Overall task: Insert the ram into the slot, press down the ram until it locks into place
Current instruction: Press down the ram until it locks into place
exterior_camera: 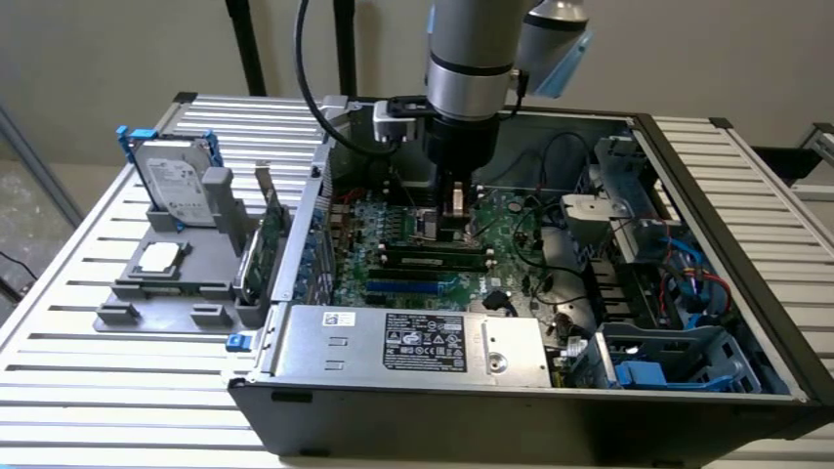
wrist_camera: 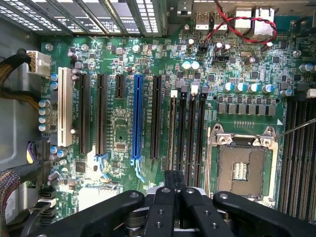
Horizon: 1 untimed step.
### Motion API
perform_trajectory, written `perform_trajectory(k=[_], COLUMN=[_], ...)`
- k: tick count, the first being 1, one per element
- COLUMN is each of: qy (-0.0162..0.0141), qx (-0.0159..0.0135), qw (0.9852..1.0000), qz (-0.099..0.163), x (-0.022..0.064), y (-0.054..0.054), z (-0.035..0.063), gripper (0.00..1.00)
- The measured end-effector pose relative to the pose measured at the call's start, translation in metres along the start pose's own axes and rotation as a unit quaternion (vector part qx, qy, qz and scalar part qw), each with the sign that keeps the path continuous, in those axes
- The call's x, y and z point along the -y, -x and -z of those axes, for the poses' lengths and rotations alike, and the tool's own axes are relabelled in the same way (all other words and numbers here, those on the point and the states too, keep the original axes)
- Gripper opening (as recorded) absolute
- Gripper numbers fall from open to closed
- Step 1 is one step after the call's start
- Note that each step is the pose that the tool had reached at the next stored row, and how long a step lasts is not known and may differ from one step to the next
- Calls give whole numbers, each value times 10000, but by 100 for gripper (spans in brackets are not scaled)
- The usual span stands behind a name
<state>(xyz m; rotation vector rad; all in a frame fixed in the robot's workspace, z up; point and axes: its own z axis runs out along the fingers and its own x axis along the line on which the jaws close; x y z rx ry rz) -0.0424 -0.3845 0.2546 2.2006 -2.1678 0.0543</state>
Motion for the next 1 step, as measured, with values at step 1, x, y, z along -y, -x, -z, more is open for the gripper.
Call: perform_trajectory(k=[1], qy=[0], qx=[0], qw=[10000], qz=[0], x=[0], y=[0], z=[0], gripper=[11])
